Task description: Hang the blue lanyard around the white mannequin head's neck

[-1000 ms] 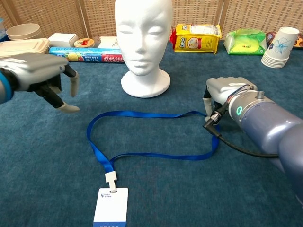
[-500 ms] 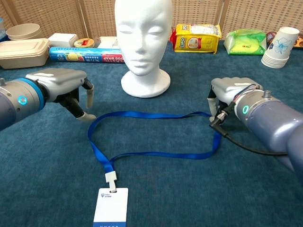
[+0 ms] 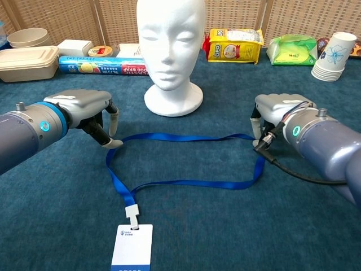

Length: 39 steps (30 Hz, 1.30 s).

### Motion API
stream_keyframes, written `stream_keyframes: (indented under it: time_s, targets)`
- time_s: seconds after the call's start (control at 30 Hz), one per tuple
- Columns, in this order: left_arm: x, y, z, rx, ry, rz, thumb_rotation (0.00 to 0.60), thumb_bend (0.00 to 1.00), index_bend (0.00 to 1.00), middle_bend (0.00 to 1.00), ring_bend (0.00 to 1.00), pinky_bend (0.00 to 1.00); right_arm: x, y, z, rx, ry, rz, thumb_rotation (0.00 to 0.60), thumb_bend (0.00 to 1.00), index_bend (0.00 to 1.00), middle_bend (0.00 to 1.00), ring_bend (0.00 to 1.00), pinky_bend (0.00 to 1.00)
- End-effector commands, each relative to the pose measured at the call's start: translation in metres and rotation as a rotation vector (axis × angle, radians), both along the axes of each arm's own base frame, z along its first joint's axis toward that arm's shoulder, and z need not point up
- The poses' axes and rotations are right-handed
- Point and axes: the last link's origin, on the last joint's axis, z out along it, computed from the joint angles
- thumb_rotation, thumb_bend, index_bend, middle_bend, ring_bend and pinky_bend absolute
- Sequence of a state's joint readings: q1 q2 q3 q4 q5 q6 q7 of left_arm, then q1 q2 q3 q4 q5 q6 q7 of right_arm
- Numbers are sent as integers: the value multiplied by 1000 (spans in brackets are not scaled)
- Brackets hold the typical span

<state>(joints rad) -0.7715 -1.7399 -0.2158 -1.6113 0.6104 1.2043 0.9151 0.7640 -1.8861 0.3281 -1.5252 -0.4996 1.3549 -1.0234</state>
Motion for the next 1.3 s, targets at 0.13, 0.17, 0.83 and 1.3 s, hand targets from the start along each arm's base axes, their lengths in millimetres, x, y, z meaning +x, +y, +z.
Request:
stream_keyframes:
  time_s: [0.13, 0.17, 0.83, 1.3]
  targets:
    - [2, 4, -6, -1, 0, 4, 476, 266, 550, 1000, 1000, 1000, -2, -1, 2, -6, 0, -6, 600, 451, 638, 921, 1000, 1000]
    - [2, 5, -7, -1, 1, 5, 476, 267, 552, 1000, 1000, 1000, -2, -1, 3, -5, 0, -7, 600, 451, 639, 921, 1000, 1000]
    - [9, 10, -17, 13, -2, 2, 476, 280, 621, 1000, 1000, 1000, -7, -2, 8, -17, 3, -22, 600, 452, 639, 922, 1000, 1000]
    - [8, 11, -22, -7, 4, 26, 478, 379, 623, 1000, 1000, 1000, -10, -2, 10, -22, -1, -35, 600, 452, 639, 922, 1000, 1000]
